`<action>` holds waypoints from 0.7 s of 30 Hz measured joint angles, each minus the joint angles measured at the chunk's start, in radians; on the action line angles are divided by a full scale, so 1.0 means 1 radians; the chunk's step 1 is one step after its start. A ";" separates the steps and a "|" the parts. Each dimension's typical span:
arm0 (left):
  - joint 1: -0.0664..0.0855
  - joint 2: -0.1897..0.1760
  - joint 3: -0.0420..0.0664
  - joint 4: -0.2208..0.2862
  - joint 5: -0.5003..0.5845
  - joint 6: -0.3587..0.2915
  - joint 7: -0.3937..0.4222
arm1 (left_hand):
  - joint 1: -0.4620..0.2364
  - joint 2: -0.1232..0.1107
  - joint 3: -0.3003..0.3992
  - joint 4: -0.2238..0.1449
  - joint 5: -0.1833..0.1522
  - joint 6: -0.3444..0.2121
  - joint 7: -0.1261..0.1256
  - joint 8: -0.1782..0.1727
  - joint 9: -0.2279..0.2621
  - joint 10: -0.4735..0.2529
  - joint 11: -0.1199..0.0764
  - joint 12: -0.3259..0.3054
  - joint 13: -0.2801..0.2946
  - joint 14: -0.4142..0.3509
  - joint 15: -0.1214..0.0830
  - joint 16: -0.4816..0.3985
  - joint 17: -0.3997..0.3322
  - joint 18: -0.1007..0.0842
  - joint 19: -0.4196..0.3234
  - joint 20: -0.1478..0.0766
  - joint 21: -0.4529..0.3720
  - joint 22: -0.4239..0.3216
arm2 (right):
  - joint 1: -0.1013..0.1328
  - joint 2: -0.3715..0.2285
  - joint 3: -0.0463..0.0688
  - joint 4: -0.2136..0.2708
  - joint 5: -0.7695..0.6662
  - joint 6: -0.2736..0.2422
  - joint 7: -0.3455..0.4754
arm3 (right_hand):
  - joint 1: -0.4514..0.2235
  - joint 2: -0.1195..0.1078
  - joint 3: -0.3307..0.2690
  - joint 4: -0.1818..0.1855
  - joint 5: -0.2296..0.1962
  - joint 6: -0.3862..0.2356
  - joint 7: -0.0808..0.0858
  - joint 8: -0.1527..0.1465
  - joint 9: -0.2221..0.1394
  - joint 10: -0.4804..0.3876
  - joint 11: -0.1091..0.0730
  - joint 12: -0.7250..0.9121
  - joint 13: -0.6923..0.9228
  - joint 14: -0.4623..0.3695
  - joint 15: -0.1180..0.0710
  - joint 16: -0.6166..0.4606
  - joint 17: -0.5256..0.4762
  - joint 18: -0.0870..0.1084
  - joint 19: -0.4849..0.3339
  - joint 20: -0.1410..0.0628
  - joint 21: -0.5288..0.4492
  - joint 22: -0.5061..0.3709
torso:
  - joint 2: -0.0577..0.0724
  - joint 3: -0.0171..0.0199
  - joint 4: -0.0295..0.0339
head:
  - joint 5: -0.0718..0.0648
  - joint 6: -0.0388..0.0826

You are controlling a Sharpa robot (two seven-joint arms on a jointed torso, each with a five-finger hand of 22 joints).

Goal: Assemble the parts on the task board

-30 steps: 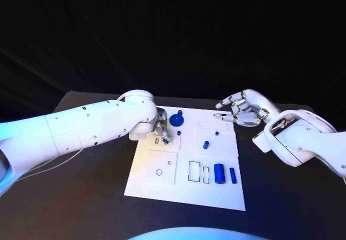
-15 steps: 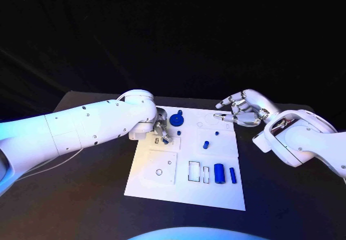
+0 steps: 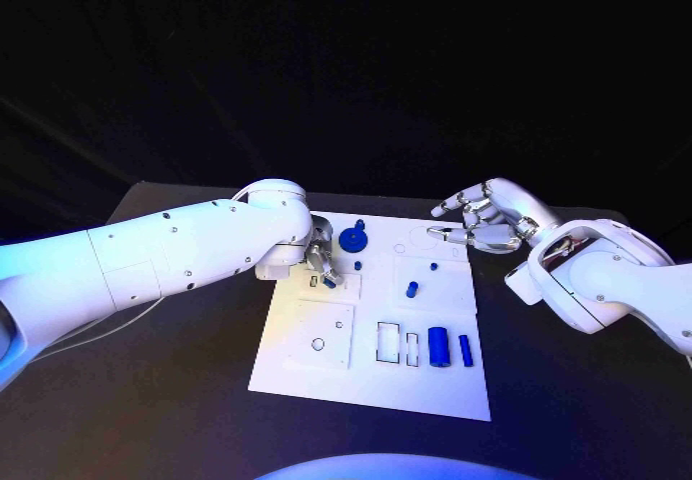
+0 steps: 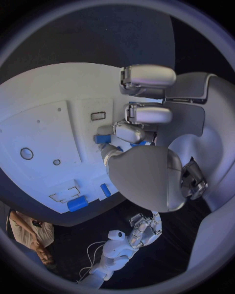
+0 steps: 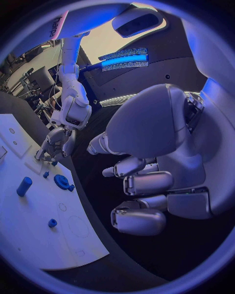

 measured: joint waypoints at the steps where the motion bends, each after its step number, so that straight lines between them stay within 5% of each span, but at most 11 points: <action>1: 0.000 0.000 0.000 0.000 0.000 0.001 0.000 | 0.000 0.000 0.000 0.000 0.000 0.000 0.000 0.000 0.000 0.000 0.000 0.000 0.000 0.000 0.000 0.000 0.000 0.000 0.000 0.000 0.000 0.000 | 0.000 0.000 0.000 0.000 0.000 0.000 0.000 | 0.000 0.000 0.000 0.000 0.000 0.000 0.000 0.000 0.000 0.000 0.000 0.000 0.000 0.000 0.000 0.000 0.000 0.000 0.000 0.000 0.000 0.000 | 0.000 0.0000 0.0000 | 0.000 0.000; 21: 0.000 0.001 0.000 -0.002 0.000 0.003 0.000 | 0.000 0.000 0.000 0.000 -0.003 0.000 0.000 -0.001 0.000 0.000 0.000 0.000 0.000 0.000 0.000 0.000 0.000 0.000 0.000 0.000 0.000 0.000 | 0.000 0.000 0.000 0.001 -0.002 0.001 0.000 | 0.000 0.000 -0.003 0.003 0.000 0.000 0.000 0.000 0.000 0.000 0.000 0.000 0.000 0.000 0.000 -0.004 0.000 0.000 -0.004 -0.004 -0.005 0.000 | 0.000 0.0002 0.0000 | 0.000 -0.001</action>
